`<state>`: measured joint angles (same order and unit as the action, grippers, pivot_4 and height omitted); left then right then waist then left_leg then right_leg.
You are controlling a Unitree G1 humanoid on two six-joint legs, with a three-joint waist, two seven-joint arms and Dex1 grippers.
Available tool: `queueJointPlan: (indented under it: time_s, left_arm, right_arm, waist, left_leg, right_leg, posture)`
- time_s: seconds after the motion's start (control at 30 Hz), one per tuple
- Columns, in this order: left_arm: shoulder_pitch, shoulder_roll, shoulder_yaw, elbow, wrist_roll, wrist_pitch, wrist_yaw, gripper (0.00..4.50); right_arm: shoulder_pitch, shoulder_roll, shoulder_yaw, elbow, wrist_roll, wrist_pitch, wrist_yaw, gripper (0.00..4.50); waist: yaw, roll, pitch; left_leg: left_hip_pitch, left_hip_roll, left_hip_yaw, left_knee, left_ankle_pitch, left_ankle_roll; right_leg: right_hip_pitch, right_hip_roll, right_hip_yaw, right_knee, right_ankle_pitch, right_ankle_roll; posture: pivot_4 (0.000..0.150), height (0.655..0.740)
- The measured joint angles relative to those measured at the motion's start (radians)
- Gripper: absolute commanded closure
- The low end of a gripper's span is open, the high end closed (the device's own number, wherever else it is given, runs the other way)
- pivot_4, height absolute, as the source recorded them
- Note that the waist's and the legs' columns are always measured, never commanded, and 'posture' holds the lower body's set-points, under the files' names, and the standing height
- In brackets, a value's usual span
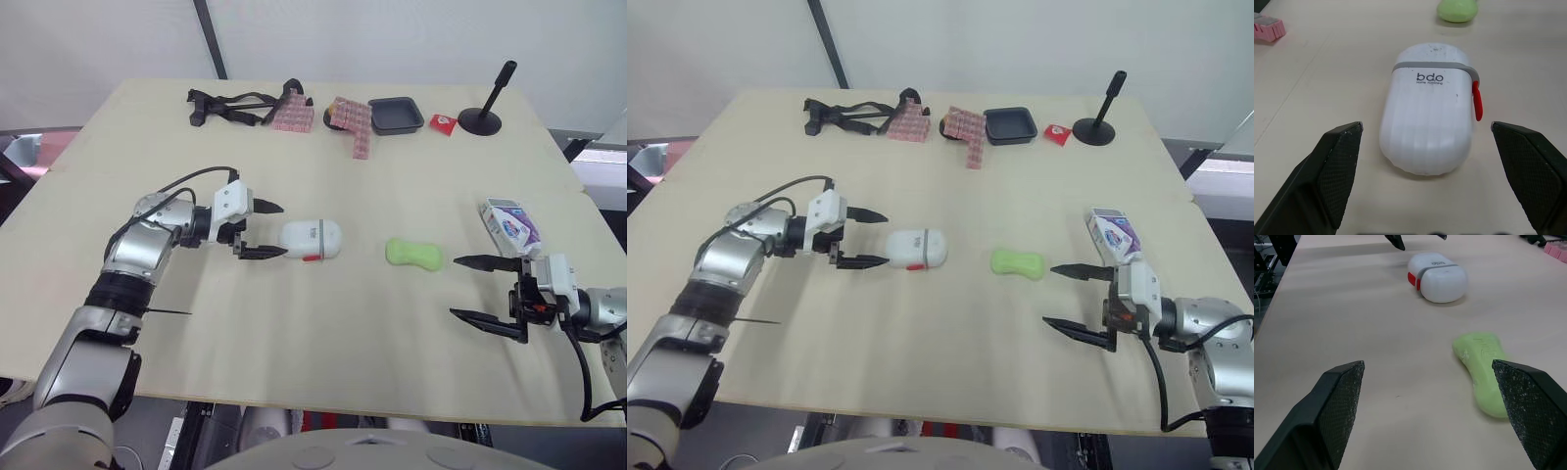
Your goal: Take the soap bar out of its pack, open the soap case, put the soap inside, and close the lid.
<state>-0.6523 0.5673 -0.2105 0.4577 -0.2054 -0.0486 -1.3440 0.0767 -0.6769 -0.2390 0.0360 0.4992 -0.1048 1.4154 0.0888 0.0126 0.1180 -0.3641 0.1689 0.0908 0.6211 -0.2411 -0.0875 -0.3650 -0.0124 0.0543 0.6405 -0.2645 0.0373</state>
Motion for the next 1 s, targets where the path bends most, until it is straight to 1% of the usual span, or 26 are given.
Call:
queueJointPlan:
  time_s: [0.13, 0.37, 0.6, 1.0]
  left_arm:
    - [-0.034, -0.034, -0.016, 0.072, 0.027, -0.037, -0.018, 0.00]
    - [-0.066, -0.076, -0.034, 0.127, 0.057, -0.048, -0.040, 0.00]
    - [-0.077, -0.127, -0.047, 0.190, 0.114, -0.054, -0.005, 0.00]
    - [-0.099, -0.159, -0.048, 0.233, 0.160, -0.087, 0.026, 0.00]
  right_arm:
    - [0.008, 0.000, -0.006, -0.002, 0.002, 0.002, -0.015, 0.01]
    - [0.036, 0.000, -0.008, -0.016, 0.013, 0.007, -0.040, 0.01]
    - [0.044, -0.003, -0.008, -0.024, 0.014, 0.008, -0.057, 0.01]
    - [0.046, -0.004, -0.007, -0.024, 0.013, 0.007, -0.070, 0.01]
  waist:
    - [0.002, 0.000, 0.000]
    - [0.018, 0.000, 0.000]
    - [0.021, 0.000, 0.000]
    - [0.020, 0.000, 0.000]
  left_leg:
    - [-0.002, 0.000, 0.000, 0.003, 0.000, 0.001]
    - [-0.005, 0.000, 0.000, 0.005, -0.001, 0.001]
    - [-0.007, 0.000, -0.001, 0.006, -0.001, 0.002]
    - [-0.008, 0.000, -0.001, 0.006, -0.001, 0.002]
  right_leg:
    - [-0.001, 0.000, -0.002, 0.001, 0.000, 0.000]
    - [-0.001, -0.002, -0.005, 0.001, 0.000, 0.000]
    - [-0.001, -0.003, -0.007, 0.001, 0.000, 0.000]
    - [-0.001, -0.003, -0.007, 0.001, 0.000, 0.000]
  posture:
    - [0.150, 0.7400]
    - [0.150, 0.7400]
    - [0.150, 0.7400]
    - [0.150, 0.7400]
